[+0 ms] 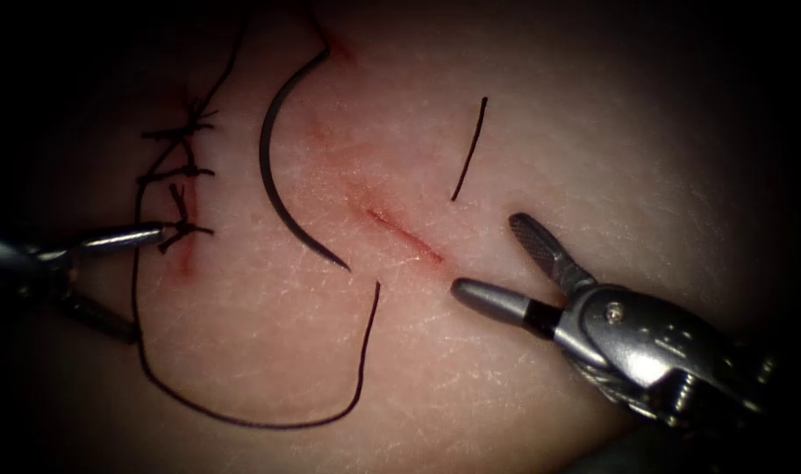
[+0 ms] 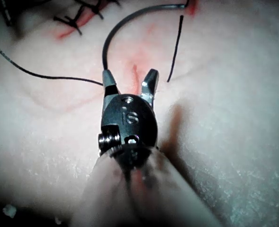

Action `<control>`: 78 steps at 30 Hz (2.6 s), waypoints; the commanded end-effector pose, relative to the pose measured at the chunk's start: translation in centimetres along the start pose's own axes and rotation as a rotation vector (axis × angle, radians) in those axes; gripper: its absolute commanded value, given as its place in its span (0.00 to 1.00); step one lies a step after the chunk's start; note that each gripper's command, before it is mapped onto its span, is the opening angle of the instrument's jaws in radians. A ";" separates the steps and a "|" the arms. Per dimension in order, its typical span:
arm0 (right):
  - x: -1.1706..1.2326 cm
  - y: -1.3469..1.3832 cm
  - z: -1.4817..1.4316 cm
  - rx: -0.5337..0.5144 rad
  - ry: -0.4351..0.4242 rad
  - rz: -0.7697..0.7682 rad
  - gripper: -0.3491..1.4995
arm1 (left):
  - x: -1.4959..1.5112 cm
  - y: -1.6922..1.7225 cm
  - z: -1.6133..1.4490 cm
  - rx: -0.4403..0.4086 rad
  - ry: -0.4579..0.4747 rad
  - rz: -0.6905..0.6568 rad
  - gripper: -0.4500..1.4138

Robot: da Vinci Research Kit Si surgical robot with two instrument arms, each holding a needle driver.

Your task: Wound Closure

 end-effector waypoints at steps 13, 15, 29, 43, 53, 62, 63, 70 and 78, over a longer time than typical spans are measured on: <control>-0.06 -0.08 0.05 0.006 0.002 -0.002 0.78 | -0.09 -0.19 0.10 -0.001 -0.001 -0.003 0.00; -0.06 -0.08 0.03 0.010 -0.004 -0.002 0.74 | -0.09 -0.23 0.09 0.005 0.005 -0.018 0.00; 0.51 -0.14 -0.03 0.177 -0.080 -0.189 0.56 | 0.56 -0.55 0.28 0.134 0.040 -0.041 0.00; 0.30 -0.45 0.44 0.377 -0.173 -0.267 0.11 | 0.75 -0.96 0.35 0.205 0.071 -0.126 0.00; 0.30 -0.49 0.55 0.417 -0.119 -0.276 0.00 | 0.76 -1.10 0.57 0.298 0.034 -0.187 0.00; 0.62 -0.14 0.26 0.281 -0.101 -0.242 0.47 | 0.76 -1.07 0.58 0.316 0.001 -0.200 0.00; 0.67 -0.10 0.21 0.268 -0.107 -0.237 0.51 | 0.77 -1.05 0.59 0.317 -0.001 -0.199 0.00; 1.11 -0.02 -0.18 0.230 -0.122 -0.184 0.66 | 0.86 -0.93 0.78 0.324 -0.060 -0.195 0.00; 1.48 -0.31 -0.45 0.218 -0.171 -0.010 0.76 | 0.95 -0.95 1.03 0.354 -0.156 -0.188 0.00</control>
